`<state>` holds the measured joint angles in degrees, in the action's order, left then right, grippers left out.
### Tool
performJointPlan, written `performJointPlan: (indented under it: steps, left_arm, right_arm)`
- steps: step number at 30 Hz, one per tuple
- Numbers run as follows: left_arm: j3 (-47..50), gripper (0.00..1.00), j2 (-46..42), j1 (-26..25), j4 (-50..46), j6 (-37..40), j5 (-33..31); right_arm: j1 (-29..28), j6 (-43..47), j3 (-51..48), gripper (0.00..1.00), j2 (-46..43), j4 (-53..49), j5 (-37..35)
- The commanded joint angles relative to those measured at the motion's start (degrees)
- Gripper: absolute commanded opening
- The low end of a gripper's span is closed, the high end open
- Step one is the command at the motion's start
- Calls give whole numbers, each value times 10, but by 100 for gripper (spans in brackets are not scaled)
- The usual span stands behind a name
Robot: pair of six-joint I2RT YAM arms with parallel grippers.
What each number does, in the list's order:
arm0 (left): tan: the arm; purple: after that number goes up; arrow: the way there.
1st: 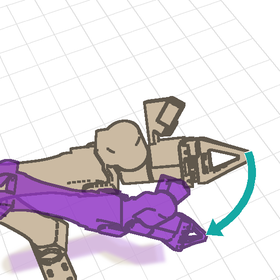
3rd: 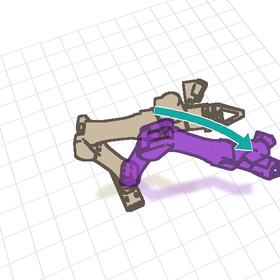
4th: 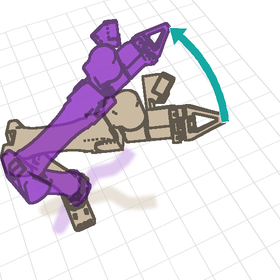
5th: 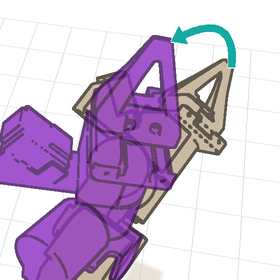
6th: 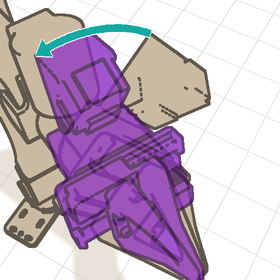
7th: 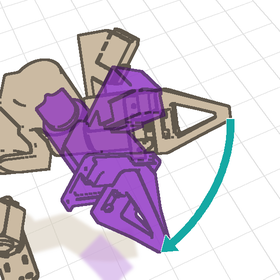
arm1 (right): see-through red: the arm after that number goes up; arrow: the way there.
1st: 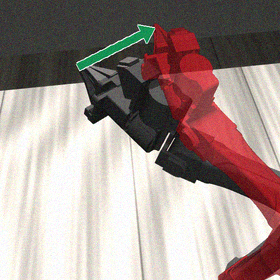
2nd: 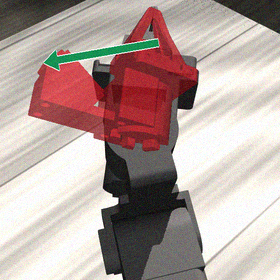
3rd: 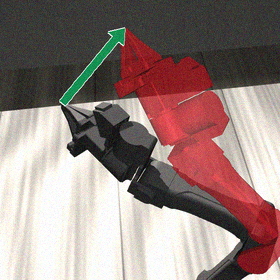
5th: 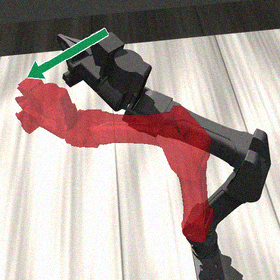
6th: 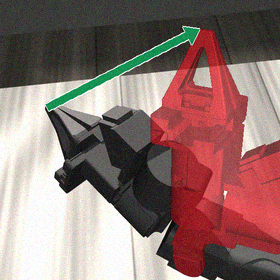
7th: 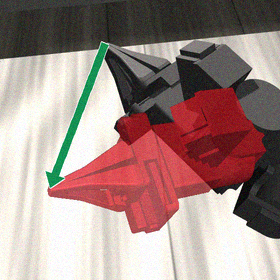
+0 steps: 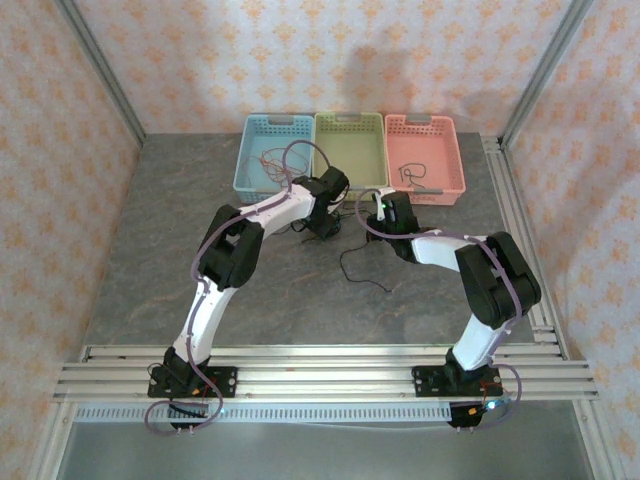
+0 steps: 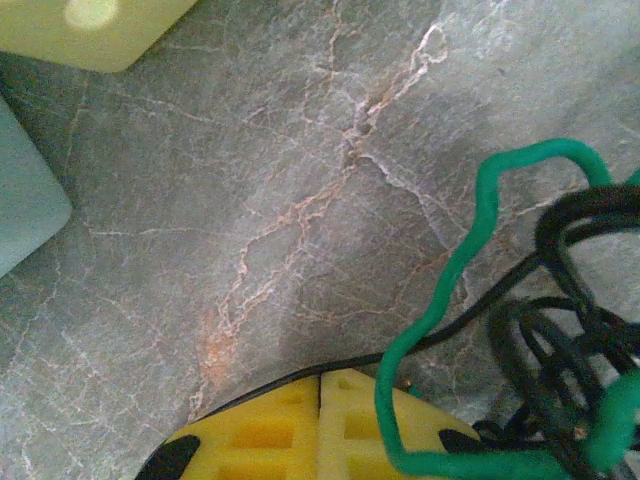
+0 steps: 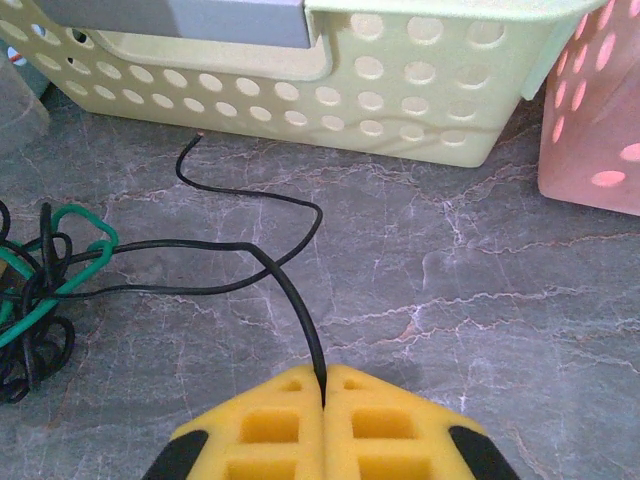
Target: Untangle the cables
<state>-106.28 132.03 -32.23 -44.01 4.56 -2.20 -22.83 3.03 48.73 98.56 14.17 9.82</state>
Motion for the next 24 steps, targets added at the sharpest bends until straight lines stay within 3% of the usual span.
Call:
performJointPlan:
  steps: [1,9,10,13,16,18,24]
  left_arm:
    - [41,0,-45,5,22,-15,-26]
    - [148,0,-156,6,107,-63,-65]
    - [147,6,-157,5,103,-62,-72]
    - [132,40,-148,8,84,-65,-97]
    - [119,54,-134,8,72,-65,-99]
    - [99,58,-114,8,53,-58,-95]
    - [53,59,-71,24,5,-61,-94]
  right_arm:
    - [-1,-3,-5,0,-18,11,-18]
    - [-1,1,-36,0,-47,53,-46]
    - [-1,3,-36,0,-47,54,-42]
    - [-1,5,-32,0,-43,49,-32]
    - [-1,6,-30,0,-39,48,-21]
    - [0,7,-27,0,-36,46,-15]
    - [-1,6,-25,0,-34,44,-8]
